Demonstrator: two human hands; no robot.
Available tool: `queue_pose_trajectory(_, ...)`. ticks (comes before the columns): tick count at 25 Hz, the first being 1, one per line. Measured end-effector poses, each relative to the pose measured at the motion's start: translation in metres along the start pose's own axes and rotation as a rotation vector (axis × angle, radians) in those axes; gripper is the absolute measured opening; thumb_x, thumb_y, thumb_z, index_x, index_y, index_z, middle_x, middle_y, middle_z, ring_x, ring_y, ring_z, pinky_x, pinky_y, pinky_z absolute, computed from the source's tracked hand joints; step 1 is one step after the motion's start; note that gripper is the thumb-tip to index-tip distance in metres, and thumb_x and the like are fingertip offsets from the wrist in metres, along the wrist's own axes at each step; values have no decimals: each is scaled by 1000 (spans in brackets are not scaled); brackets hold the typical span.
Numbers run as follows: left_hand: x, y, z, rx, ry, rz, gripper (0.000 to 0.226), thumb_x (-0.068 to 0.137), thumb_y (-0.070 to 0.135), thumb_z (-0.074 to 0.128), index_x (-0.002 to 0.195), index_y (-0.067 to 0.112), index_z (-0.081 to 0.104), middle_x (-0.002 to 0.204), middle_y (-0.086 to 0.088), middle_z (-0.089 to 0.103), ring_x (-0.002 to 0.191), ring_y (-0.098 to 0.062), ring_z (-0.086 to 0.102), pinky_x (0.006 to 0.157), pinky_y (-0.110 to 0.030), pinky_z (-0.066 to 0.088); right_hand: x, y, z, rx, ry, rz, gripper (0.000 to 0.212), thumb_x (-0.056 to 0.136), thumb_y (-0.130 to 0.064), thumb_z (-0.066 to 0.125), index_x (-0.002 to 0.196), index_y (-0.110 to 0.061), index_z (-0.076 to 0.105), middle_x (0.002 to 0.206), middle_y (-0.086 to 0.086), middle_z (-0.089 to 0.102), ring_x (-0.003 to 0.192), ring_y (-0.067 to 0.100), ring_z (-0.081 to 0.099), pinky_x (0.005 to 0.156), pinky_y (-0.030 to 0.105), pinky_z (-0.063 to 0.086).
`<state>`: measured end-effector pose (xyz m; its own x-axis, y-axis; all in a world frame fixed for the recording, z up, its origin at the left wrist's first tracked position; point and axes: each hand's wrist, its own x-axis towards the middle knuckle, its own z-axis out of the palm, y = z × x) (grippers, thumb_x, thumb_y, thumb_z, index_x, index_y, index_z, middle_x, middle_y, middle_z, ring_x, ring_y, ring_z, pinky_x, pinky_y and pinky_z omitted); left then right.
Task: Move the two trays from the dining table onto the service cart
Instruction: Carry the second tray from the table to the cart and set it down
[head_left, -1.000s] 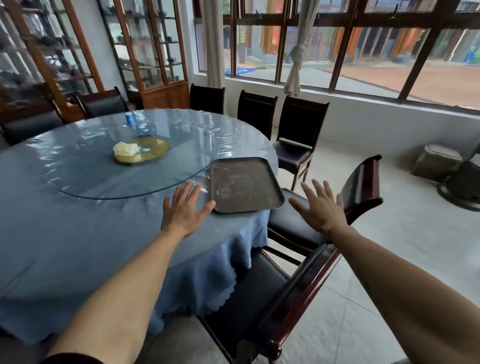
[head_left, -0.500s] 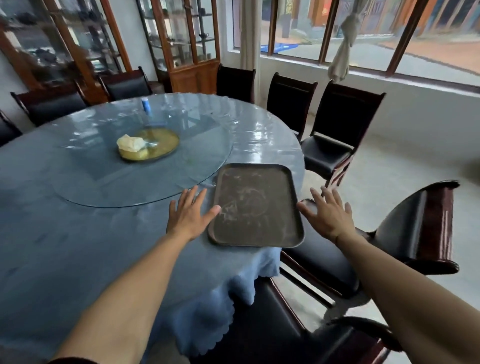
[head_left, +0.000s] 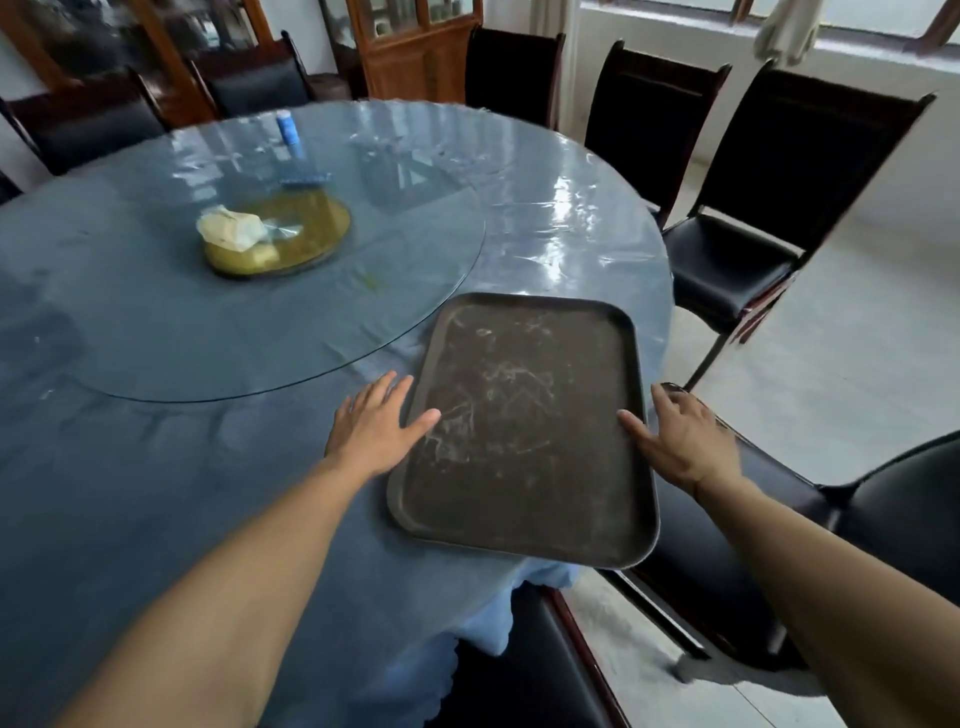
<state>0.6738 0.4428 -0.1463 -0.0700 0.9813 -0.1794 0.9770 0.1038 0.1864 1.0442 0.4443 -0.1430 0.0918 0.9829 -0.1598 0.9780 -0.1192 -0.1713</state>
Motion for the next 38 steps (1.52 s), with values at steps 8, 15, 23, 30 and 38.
queue_pose_trajectory(8,68,17,46,-228,-93,-213,88,92,70,40,159,18,14,156,-11,25,141,-36,36,109,-51,36,81,-3,52,296,-121,153,77,90,-69,38,139,-9,40,145,21,33,125,43,45,104,52,41)
queue_pose_trajectory(15,98,37,46,-527,-202,-499,96,85,79,41,159,22,17,164,-16,10,149,-41,19,116,-56,23,109,-7,52,671,-214,387,94,86,-75,38,148,-5,33,153,25,30,137,42,36,114,48,31)
queue_pose_trajectory(23,91,51,17,-840,-349,-590,107,78,90,33,160,30,-1,169,4,-8,155,-27,-2,123,-56,5,97,-6,22,1016,-334,537,95,85,-78,37,155,-17,17,157,9,30,140,36,34,113,55,30)
queue_pose_trajectory(30,74,52,-15,-870,-351,-551,138,40,104,34,159,36,15,168,3,12,153,-28,17,120,-56,18,65,-1,-31,1044,-341,532,91,87,-78,29,153,-16,23,157,9,32,140,37,35,112,56,31)
queue_pose_trajectory(38,21,30,-89,-858,-343,-546,155,16,108,41,149,31,44,160,-4,37,144,-32,37,114,-54,31,-13,-29,-120,1069,-334,469,91,88,-79,26,147,-12,38,150,11,42,138,33,38,114,49,30)
